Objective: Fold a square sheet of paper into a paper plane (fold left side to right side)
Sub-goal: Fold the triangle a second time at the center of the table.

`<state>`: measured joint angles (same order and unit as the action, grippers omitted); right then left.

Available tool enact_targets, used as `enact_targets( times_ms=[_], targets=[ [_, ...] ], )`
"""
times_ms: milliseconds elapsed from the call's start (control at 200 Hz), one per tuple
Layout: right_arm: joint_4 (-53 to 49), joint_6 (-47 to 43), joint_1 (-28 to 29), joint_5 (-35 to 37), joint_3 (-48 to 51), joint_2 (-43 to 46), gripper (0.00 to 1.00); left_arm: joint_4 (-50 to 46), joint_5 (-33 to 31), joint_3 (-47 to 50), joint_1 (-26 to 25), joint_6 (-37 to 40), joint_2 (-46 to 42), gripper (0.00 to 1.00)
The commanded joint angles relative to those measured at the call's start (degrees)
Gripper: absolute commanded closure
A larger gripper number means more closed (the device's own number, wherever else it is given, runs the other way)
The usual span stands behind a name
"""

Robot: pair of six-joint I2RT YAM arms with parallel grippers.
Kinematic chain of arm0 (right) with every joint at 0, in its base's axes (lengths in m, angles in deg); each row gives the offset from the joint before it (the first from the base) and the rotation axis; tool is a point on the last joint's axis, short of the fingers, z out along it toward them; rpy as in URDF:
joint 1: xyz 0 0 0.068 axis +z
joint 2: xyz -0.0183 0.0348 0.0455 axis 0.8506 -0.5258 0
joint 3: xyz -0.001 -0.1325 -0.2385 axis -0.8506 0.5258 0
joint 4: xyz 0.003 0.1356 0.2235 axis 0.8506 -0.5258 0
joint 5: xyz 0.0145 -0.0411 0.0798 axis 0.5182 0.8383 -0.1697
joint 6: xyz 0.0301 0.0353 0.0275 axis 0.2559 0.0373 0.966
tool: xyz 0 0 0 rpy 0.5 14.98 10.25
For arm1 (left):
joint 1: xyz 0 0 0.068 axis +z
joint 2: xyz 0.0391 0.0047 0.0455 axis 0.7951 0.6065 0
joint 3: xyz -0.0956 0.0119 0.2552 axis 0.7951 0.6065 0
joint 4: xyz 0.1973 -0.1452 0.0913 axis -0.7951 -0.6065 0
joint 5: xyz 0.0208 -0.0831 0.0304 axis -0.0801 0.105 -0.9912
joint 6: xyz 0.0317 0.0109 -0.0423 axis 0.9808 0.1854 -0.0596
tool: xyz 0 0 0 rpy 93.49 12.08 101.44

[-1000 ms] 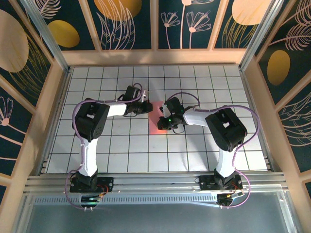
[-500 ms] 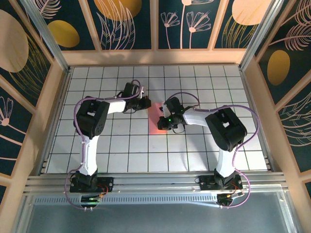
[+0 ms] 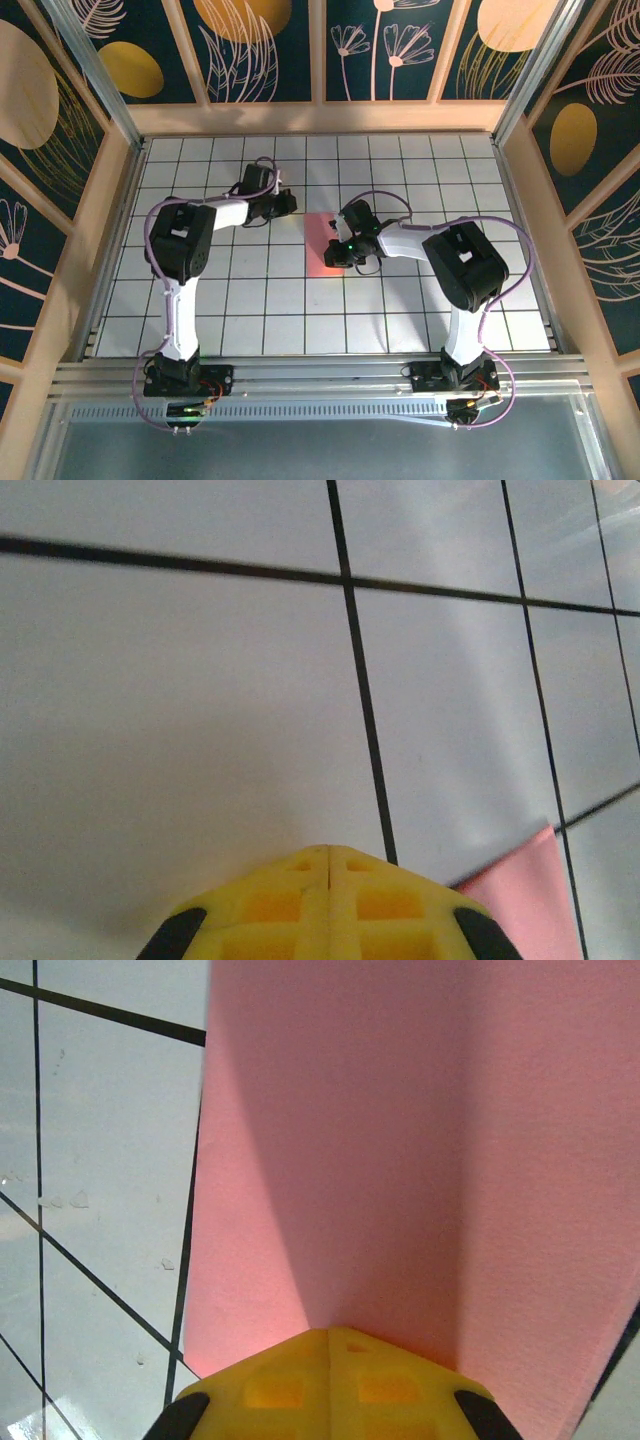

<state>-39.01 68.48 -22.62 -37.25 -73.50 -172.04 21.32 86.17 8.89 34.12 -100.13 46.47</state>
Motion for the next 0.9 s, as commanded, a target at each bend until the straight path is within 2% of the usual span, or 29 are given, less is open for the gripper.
enact_targets(
  times_ms=[0,185,380,896],
  targets=[
    [-7.0,2.0,-0.4,3.0,3.4,-2.8,1.0,0.2,1.4,5.8,0.1,-0.9,-8.7,0.98],
    [-6.5,3.2,-0.4,3.1,3.5,-2.2,1.0,0.6,4.7,15.3,-4.2,-4.8,-15.9,0.98],
    [-6.4,3.6,-0.1,3.2,3.3,-2.4,1.0,4.9,6.7,17.7,-9.5,-10.0,-14.2,0.98],
    [-6.4,4.1,0.5,1.8,2.0,-1.5,1.0,-0.7,0.7,15.2,-9.9,-8.6,-7.8,0.99]
  ],
)
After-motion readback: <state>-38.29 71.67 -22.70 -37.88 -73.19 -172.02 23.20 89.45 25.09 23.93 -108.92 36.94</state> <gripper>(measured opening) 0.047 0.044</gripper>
